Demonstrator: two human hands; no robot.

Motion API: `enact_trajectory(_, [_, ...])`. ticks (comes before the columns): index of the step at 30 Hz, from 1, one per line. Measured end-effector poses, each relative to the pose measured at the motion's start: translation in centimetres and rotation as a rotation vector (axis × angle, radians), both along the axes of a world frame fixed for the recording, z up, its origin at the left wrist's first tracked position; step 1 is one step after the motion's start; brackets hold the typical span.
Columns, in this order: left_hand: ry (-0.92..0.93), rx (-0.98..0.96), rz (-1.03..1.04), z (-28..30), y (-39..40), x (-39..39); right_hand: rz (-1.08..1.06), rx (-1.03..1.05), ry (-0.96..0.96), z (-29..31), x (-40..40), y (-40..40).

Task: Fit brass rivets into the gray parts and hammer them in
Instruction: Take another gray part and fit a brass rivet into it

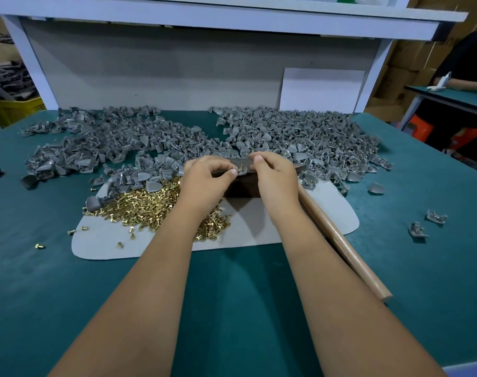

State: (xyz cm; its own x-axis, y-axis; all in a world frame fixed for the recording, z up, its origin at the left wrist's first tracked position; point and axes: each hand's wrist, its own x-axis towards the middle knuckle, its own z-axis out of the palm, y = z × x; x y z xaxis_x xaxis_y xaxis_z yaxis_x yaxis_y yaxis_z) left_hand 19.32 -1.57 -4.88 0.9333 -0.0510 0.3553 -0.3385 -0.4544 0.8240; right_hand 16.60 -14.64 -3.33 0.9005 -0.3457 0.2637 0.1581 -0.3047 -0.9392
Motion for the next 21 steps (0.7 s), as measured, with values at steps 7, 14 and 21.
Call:
enact_trajectory(7, [-0.016,0.024,0.0,-0.03,0.01,0.1,0.001,-0.103,-0.013,-0.13,0.27,0.06])
enact_trajectory(14, [-0.037,0.06,0.018,-0.03,0.05,0.1,-0.016,-0.259,-0.029,-0.24,0.22,0.37])
enact_trajectory(21, [-0.033,0.06,0.015,-0.03,0.01,0.03,-0.024,-0.336,-0.03,-0.26,0.39,0.47])
